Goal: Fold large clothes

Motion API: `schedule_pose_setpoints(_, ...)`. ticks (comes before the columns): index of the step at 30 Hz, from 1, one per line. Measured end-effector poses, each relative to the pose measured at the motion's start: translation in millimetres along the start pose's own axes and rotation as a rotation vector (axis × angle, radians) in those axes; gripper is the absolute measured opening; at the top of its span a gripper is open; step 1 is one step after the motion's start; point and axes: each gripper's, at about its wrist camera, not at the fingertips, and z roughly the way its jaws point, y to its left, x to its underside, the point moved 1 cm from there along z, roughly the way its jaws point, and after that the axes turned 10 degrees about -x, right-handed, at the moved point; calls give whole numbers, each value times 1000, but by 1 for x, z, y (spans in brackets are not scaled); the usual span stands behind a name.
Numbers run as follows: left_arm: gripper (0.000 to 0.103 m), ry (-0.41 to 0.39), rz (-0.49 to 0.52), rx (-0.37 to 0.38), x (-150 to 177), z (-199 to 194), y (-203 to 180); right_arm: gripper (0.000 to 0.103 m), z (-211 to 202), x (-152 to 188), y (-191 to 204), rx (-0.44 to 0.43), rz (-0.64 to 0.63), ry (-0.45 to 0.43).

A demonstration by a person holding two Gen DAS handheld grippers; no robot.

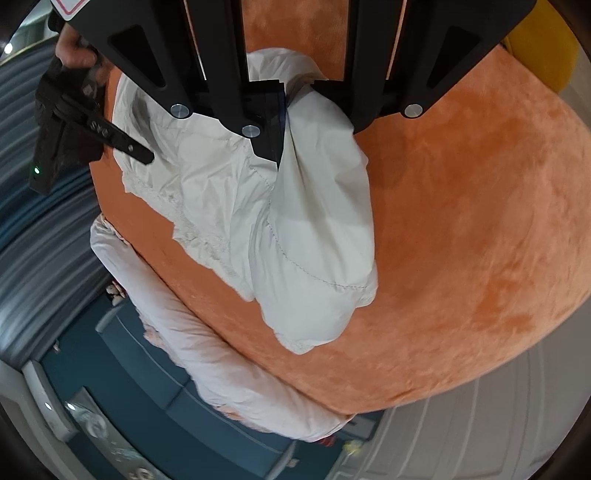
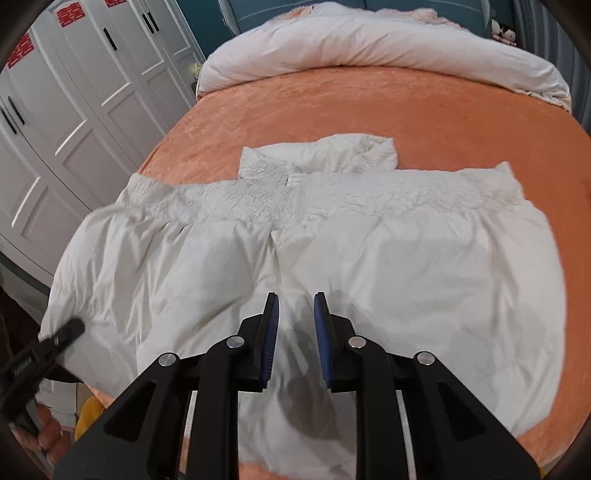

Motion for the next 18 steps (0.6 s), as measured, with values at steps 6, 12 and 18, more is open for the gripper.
schedule_pose_setpoints(6,4,8,28,-25,6,-5,3,19,63,10,-7,23,-9,87)
schedule_pose_setpoints(12,4,-24,75,-8,2,-18,-23,20,37,-2,-22,-40,60,67)
schedule_pose_setpoints(18,4,-72,145,2,-2,-32,-60,21,-40,32,-49,-83,89,-33)
